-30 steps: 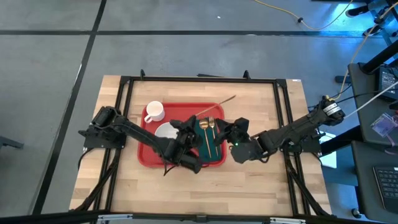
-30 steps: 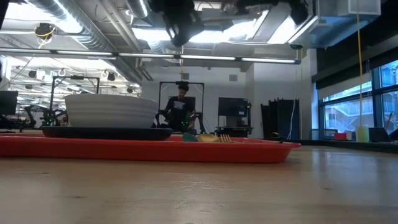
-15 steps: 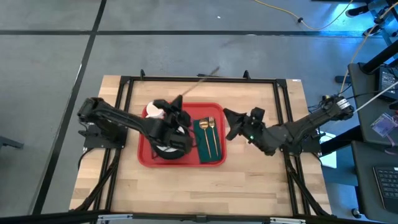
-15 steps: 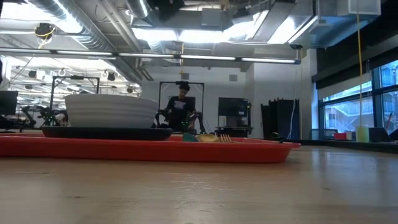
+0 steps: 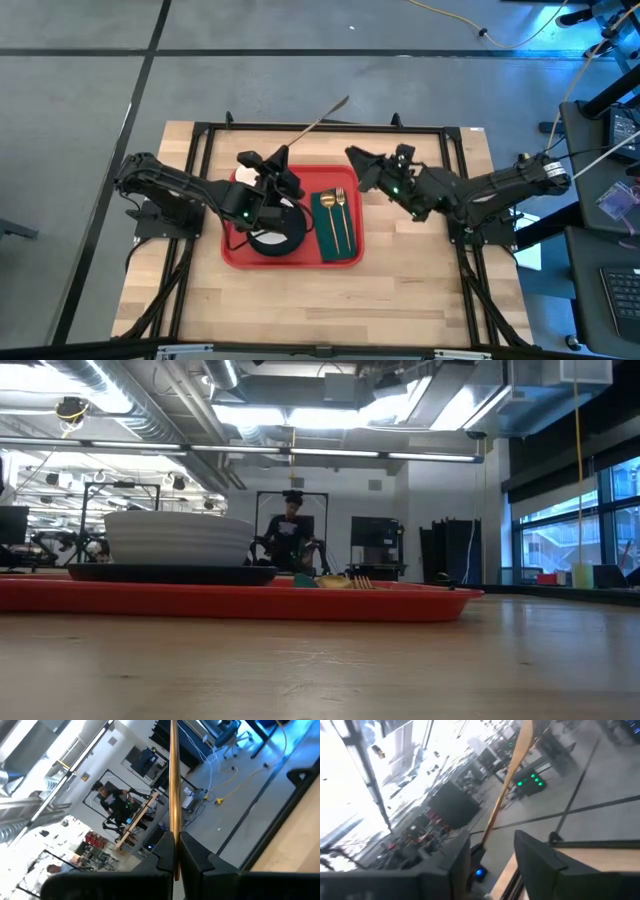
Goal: Set up tray
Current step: Put the gold knife to the left of the gold spoon on the green napkin on the red tray
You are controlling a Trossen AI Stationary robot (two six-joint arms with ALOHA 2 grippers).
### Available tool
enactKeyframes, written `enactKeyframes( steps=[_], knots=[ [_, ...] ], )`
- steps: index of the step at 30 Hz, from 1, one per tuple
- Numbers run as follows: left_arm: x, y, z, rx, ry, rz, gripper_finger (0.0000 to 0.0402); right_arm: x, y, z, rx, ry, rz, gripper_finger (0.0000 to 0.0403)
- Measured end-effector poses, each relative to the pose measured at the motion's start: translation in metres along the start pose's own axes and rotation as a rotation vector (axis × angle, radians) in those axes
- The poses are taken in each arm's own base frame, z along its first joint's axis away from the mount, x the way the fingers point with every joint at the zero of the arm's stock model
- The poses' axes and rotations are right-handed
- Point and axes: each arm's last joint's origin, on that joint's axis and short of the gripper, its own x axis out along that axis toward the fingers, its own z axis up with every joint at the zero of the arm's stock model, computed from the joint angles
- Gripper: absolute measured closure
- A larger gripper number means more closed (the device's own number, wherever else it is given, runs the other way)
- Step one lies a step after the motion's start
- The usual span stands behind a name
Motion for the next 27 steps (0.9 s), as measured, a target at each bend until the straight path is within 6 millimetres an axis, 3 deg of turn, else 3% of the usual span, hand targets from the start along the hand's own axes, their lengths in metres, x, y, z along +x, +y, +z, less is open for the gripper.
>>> enactKeyframes(
  steps=[7, 17, 27],
  knots=[
    [0.000, -0.002, 0.006, 0.073, 0.001, -0.002, 0.0398, 0.018, -0.011, 0.009, -0.009, -0.019, -0.013, 0.0215],
    [0.000, 0.000, 0.023, 0.211, 0.000, -0.004, 0.0398, 0.037, -0.024, 0.009, 0.244, 0.023, 0.013, 0.0231],
    [-0.004, 0.001, 0.033, 0.321, -0.027, -0.041, 0.0398, 0.045, -0.027, 0.018, 0.326, -0.005, 0.038, 0.0233]
  ],
)
